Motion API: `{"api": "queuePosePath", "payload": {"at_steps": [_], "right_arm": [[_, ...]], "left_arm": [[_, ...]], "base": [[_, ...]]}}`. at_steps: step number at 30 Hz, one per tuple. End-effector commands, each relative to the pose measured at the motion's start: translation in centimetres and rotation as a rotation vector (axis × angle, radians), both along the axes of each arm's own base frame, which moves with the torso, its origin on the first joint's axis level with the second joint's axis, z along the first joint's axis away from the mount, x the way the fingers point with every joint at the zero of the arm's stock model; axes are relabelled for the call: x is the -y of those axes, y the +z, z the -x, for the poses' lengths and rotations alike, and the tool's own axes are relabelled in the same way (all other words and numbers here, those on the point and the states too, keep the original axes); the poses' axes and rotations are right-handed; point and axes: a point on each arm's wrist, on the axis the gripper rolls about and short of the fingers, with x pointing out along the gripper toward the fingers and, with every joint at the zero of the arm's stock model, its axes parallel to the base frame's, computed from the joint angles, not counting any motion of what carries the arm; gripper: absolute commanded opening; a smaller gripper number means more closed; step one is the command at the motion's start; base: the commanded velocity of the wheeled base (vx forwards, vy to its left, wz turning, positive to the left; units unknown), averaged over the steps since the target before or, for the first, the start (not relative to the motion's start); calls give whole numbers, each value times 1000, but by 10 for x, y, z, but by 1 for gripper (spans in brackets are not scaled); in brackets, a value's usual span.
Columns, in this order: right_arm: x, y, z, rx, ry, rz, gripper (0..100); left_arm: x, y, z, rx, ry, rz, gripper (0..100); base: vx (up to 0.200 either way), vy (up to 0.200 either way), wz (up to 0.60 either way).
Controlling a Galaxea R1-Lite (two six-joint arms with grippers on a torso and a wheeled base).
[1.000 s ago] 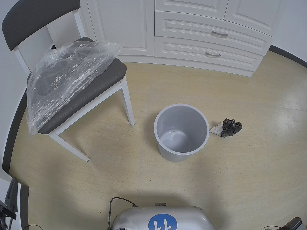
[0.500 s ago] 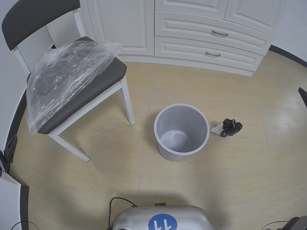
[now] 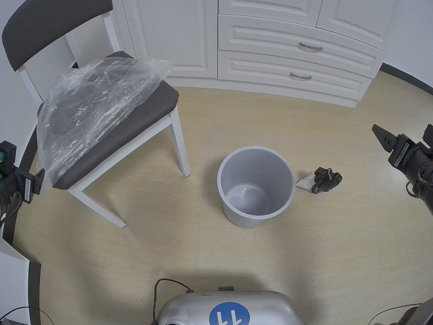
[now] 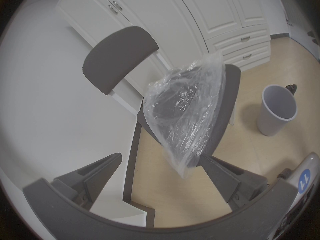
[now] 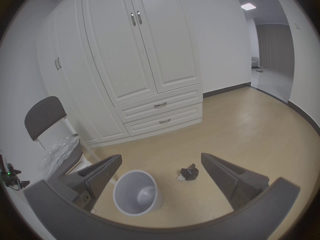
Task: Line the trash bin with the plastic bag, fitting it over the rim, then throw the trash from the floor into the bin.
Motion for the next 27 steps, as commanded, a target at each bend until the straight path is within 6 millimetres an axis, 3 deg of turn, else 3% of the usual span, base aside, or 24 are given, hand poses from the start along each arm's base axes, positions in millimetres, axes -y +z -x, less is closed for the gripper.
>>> {"api": "queuePosePath", "payload": {"at_steps": [1, 15, 27], "right_arm": [[1, -2, -5, -12, -9, 5, 100], [1, 1, -5, 1, -9, -1, 100], [1, 4, -5, 11, -12, -5, 100]], "left_arm": [[-4, -17, -25, -86, 23, 0, 100], [-13, -38, -63, -93, 53, 3, 100], [-13, -46, -57, -117, 58, 6, 100]], "base": [[0, 0, 0], [0, 0, 0], [0, 0, 0]]}}
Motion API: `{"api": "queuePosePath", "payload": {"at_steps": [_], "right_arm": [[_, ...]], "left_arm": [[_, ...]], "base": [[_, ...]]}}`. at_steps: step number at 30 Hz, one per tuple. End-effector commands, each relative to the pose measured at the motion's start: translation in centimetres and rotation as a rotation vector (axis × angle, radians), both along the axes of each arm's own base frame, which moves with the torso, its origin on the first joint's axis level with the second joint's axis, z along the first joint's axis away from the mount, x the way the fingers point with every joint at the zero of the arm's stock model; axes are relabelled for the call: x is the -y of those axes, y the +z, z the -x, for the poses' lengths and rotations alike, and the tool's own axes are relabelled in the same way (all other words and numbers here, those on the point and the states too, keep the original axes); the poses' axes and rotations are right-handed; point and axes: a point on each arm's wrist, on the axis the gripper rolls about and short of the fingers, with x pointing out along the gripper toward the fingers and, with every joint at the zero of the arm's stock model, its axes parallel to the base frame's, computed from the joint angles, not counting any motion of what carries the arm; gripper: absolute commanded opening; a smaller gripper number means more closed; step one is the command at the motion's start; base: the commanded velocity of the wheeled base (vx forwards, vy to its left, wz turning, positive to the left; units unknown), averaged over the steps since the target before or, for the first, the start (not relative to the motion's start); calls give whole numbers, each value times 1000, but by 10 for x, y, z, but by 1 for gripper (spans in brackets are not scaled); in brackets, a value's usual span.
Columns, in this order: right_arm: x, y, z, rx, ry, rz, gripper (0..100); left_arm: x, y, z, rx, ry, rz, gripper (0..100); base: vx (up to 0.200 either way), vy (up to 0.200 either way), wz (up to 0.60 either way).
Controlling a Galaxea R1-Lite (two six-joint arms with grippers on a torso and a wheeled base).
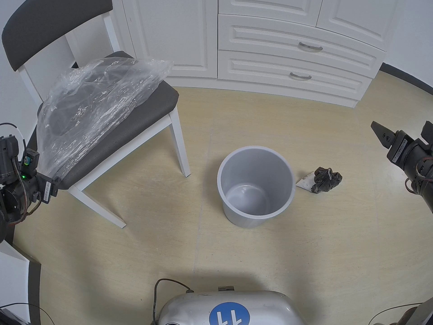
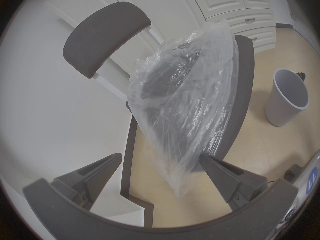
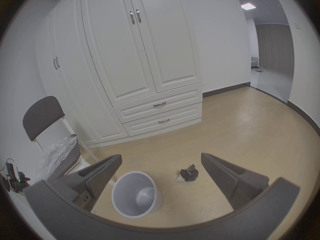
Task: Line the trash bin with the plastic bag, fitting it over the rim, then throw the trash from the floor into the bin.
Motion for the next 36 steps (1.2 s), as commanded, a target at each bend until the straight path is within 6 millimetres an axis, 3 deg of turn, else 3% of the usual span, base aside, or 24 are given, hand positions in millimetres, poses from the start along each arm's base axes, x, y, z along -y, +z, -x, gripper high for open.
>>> {"api": "queuePosePath", "payload": {"at_steps": [1, 19, 28, 36], "right_arm": [[0, 2, 1, 8, -1, -3, 100], [0, 1, 1, 5, -1, -2, 100], [0, 2, 1, 10, -1, -1, 100], [1, 1, 1, 7, -1, 0, 100]], "left_arm": [[0, -5, 4, -12, 3, 1, 100], [-21, 12, -4, 96, 86, -9, 100], [-40, 54, -4, 315, 158, -49, 100], [-38, 31, -11, 297, 159, 45, 100]], "base": [[0, 0, 0], [0, 0, 0], [0, 0, 0], [0, 0, 0]]}}
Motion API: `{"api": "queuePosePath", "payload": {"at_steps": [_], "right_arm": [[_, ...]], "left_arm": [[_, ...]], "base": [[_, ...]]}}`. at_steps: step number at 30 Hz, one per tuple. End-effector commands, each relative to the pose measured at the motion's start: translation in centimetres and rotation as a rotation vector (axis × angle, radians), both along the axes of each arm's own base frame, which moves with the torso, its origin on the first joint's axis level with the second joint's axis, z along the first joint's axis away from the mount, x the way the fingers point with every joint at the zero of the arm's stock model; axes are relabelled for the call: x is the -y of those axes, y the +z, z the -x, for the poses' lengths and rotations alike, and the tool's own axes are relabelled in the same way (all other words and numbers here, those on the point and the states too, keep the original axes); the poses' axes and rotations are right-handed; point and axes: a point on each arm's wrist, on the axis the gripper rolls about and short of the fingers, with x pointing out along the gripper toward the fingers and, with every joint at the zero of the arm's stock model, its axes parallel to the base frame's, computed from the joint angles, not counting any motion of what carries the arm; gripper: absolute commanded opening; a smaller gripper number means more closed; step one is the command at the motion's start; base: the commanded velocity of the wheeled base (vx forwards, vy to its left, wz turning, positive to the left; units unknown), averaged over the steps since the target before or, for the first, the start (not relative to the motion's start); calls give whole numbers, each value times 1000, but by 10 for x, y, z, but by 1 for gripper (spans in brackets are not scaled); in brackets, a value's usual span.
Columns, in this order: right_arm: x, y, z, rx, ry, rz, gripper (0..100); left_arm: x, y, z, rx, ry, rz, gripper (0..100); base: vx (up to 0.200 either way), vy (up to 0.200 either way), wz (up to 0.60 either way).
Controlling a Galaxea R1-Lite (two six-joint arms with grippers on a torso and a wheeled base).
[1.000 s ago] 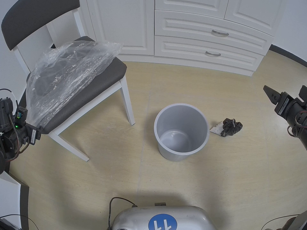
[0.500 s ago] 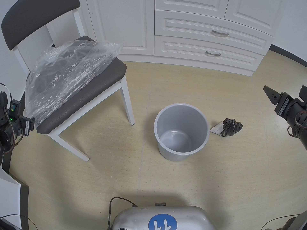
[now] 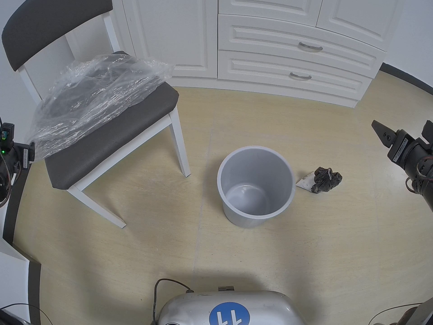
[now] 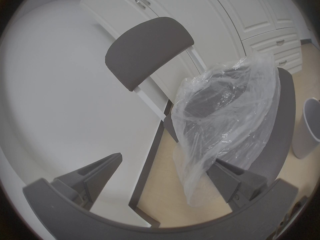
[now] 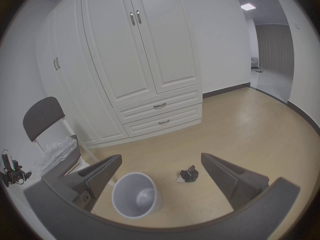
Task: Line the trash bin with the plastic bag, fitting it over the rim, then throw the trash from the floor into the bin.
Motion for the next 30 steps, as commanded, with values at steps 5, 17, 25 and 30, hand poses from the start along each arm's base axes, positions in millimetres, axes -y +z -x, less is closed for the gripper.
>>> {"api": "queuePosePath", "payload": {"at_steps": [5, 17, 25, 30], "right_arm": [[0, 0, 0, 1, 2, -1, 100], [1, 3, 3, 14, 3, -6, 100], [2, 7, 5, 30, 0, -12, 100], [2, 8, 5, 33, 2, -13, 100]], "left_arm": [[-2, -17, -11, 30, 3, 89, 100], [-4, -24, -14, 40, -16, 154, 100], [-6, -29, -19, 44, -39, 203, 100], [-6, -29, -20, 44, -48, 205, 100]], "base": [[0, 0, 0], [0, 0, 0], [0, 0, 0], [0, 0, 0]]}}
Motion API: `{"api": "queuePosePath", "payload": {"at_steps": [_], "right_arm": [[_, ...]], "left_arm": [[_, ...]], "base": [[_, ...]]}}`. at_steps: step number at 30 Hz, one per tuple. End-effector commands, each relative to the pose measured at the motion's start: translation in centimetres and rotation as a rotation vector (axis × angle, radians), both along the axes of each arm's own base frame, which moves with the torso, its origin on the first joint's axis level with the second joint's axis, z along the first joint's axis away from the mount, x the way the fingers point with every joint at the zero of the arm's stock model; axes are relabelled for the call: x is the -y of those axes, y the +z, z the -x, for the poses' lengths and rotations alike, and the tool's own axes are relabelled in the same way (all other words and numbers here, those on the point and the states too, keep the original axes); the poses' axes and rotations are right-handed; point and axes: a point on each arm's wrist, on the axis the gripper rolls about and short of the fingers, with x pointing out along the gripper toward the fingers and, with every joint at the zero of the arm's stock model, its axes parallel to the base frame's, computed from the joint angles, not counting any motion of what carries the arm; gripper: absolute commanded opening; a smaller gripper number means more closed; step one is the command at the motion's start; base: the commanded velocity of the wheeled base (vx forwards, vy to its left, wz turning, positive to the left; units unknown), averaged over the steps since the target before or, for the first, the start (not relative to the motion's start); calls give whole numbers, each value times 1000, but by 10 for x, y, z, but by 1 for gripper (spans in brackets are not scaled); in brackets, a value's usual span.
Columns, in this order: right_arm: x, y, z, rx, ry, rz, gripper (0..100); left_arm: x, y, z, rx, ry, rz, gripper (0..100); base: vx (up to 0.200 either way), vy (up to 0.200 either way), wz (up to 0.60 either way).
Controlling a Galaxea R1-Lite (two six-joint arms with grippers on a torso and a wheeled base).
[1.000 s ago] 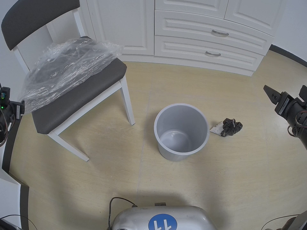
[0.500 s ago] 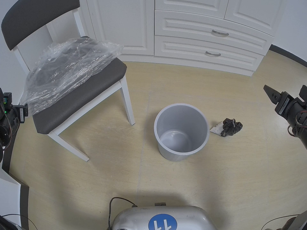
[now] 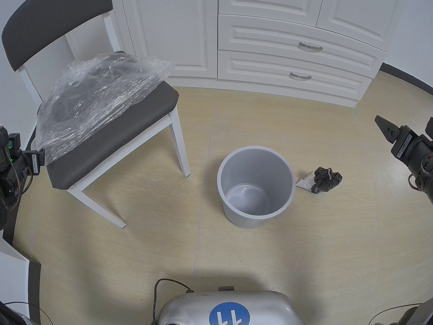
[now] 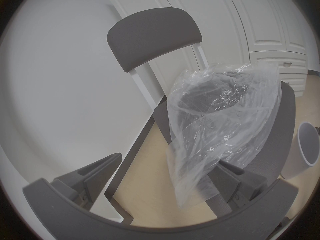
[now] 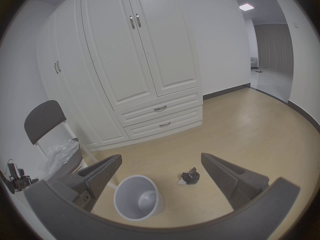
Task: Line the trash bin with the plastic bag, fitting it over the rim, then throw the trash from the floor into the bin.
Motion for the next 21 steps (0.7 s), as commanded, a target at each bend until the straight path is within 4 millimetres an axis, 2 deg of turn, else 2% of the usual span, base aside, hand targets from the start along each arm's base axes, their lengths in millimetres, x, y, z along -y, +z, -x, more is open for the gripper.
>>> {"api": "queuePosePath", "payload": {"at_steps": [1, 7, 14, 21], "right_arm": [[1, 2, 1, 7, -1, -3, 100], [2, 6, 5, 27, 1, -11, 100], [2, 8, 5, 33, 1, -17, 100], [3, 9, 6, 39, 1, -18, 100]], "left_arm": [[-1, -1, -2, -3, -10, 1, 100], [-1, -1, -8, 17, -51, 2, 100], [-4, -3, -24, 136, -113, -31, 100], [-5, -7, -28, 148, -115, -33, 100]], "base": [[0, 0, 0], [0, 0, 0], [0, 0, 0], [0, 0, 0]]}}
